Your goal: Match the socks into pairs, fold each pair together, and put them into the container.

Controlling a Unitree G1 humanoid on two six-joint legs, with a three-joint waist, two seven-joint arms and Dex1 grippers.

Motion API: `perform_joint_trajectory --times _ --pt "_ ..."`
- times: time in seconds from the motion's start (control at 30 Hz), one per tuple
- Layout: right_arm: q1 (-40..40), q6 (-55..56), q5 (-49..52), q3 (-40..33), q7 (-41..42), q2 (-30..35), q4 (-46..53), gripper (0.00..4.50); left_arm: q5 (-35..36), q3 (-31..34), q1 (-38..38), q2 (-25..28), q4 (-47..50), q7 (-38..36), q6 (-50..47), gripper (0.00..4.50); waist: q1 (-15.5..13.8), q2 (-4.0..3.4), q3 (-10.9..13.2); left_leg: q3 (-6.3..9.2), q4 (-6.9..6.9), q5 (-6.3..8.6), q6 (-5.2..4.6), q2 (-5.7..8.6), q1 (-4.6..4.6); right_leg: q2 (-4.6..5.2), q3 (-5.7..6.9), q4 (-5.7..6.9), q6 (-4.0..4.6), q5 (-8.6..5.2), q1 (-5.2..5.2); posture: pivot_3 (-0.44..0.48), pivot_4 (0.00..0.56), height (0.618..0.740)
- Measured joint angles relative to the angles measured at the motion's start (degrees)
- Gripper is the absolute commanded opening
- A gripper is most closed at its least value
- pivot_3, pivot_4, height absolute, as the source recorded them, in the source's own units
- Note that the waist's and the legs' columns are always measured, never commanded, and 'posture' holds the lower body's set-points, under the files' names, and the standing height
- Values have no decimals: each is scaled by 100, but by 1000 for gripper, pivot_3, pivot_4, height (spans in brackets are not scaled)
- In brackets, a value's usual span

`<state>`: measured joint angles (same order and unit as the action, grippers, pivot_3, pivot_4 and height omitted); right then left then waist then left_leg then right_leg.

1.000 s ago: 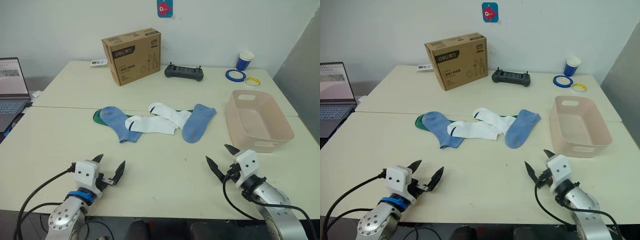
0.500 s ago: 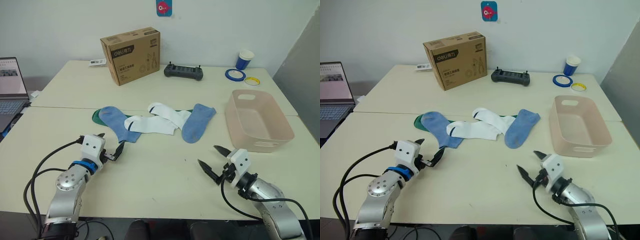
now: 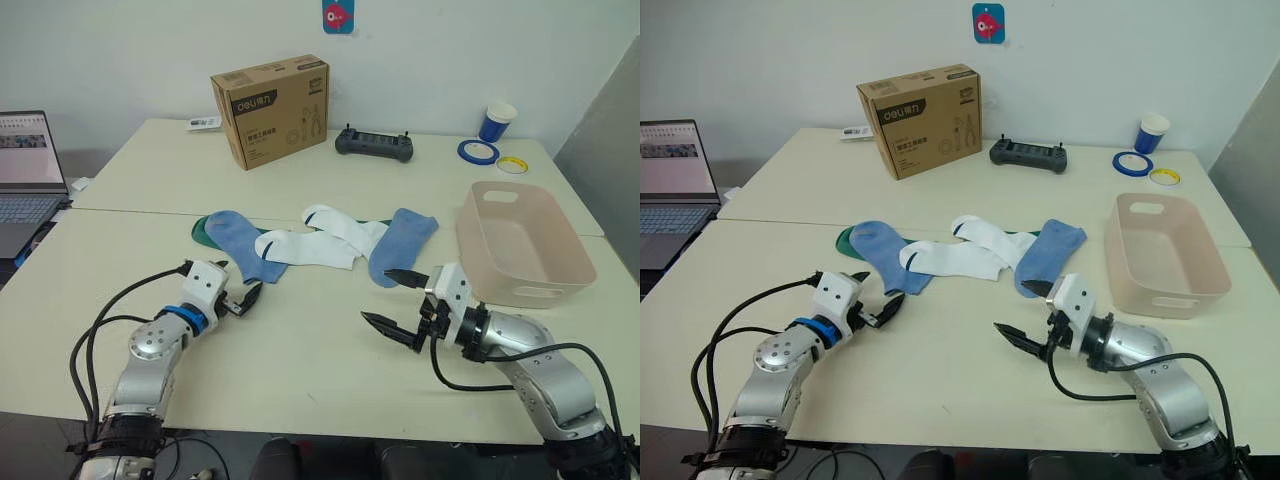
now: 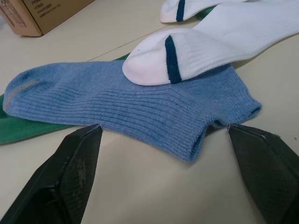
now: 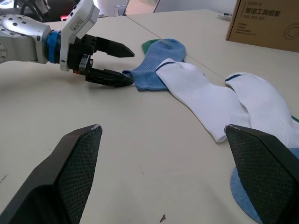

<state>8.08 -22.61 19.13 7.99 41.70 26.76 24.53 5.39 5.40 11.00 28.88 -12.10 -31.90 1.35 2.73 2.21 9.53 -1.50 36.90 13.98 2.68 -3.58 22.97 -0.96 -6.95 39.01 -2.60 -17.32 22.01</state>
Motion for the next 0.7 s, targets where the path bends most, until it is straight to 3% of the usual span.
perform_joint_trajectory --times 0.37,0.7 --pt "166 -193 9 7 -187 -101 5 4500 -6 -62 101 -28 -169 -5 28 14 14 0 0 1 0 0 0 -1 1 -1 1 1 0 1 1 0 150 740" --pt "146 -275 24 -10 -291 -107 32 4500 366 121 -477 -12 607 -137 -266 14 31 0 0 1 -5 0 0 -4 4 0 1 1 1 1 5 0 150 740"
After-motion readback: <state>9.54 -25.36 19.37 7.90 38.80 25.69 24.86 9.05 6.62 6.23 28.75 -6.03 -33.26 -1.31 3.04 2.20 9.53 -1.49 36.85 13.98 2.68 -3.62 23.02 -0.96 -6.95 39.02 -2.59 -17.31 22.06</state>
